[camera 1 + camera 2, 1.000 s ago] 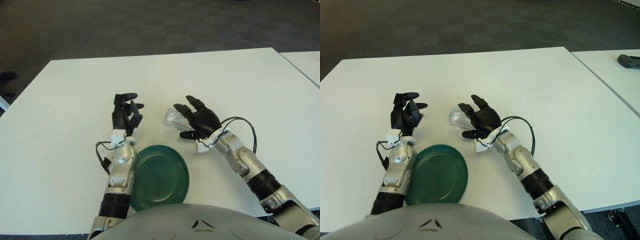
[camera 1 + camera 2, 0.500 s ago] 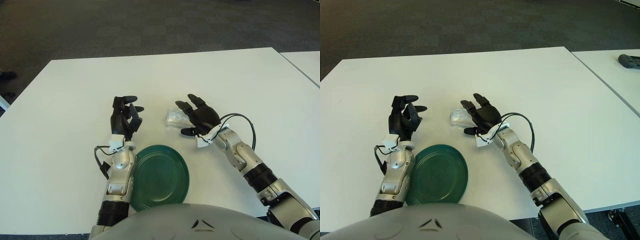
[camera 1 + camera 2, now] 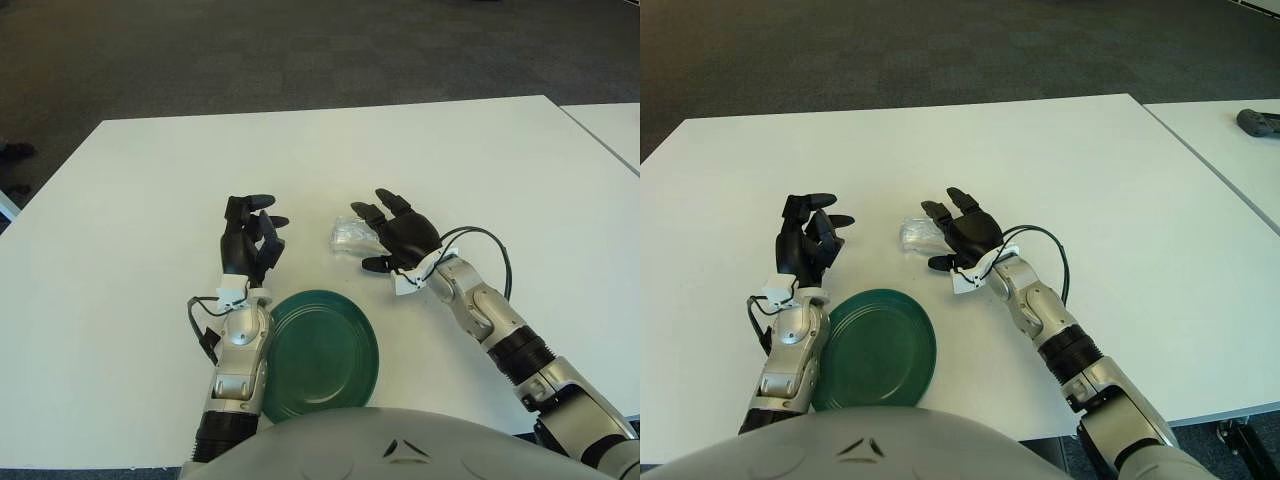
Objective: Put the bottle into the plate.
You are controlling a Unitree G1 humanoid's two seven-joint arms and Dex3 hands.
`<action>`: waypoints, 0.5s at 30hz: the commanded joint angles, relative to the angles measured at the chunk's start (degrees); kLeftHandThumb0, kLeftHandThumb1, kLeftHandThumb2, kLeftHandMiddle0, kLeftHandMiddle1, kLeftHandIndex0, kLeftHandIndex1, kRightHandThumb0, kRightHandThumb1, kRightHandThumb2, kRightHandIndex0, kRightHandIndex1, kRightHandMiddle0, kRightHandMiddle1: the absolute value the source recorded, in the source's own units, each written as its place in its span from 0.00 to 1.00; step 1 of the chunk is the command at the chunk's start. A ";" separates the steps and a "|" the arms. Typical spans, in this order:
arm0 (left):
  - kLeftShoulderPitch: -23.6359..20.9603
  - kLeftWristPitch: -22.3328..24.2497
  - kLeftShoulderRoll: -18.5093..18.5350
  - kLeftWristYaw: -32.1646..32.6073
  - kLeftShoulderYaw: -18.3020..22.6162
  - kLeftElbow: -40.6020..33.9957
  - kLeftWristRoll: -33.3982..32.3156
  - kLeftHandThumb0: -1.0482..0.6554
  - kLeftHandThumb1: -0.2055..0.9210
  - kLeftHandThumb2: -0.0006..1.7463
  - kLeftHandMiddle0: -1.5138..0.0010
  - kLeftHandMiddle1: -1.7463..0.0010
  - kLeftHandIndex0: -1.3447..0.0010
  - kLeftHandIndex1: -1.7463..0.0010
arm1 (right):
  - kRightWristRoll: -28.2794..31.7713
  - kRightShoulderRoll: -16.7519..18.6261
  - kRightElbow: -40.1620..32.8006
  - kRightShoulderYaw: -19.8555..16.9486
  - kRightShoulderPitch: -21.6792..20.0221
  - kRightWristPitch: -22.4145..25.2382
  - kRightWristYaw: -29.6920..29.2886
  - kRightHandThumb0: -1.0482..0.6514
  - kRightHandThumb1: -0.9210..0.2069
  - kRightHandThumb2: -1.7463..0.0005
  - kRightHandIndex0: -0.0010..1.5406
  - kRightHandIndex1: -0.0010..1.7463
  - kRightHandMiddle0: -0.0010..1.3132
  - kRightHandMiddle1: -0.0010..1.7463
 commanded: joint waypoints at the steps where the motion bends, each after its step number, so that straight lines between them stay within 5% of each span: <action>1: 0.36 -0.32 -2.59 0.38 -0.18 -0.66 0.31 0.16 1.00 0.46 0.58 0.17 0.71 0.13 | 0.56 -0.71 1.23 0.26 0.11 0.11 0.43 0.00 0.00 0.56 0.11 0.01 0.00 0.20; 15: 0.06 -1.25 -3.29 0.47 -0.58 -0.10 -0.38 0.16 1.00 0.43 0.59 0.18 0.71 0.14 | 1.78 -0.98 1.29 -0.18 0.49 0.05 -0.27 0.00 0.00 0.56 0.13 0.01 0.00 0.22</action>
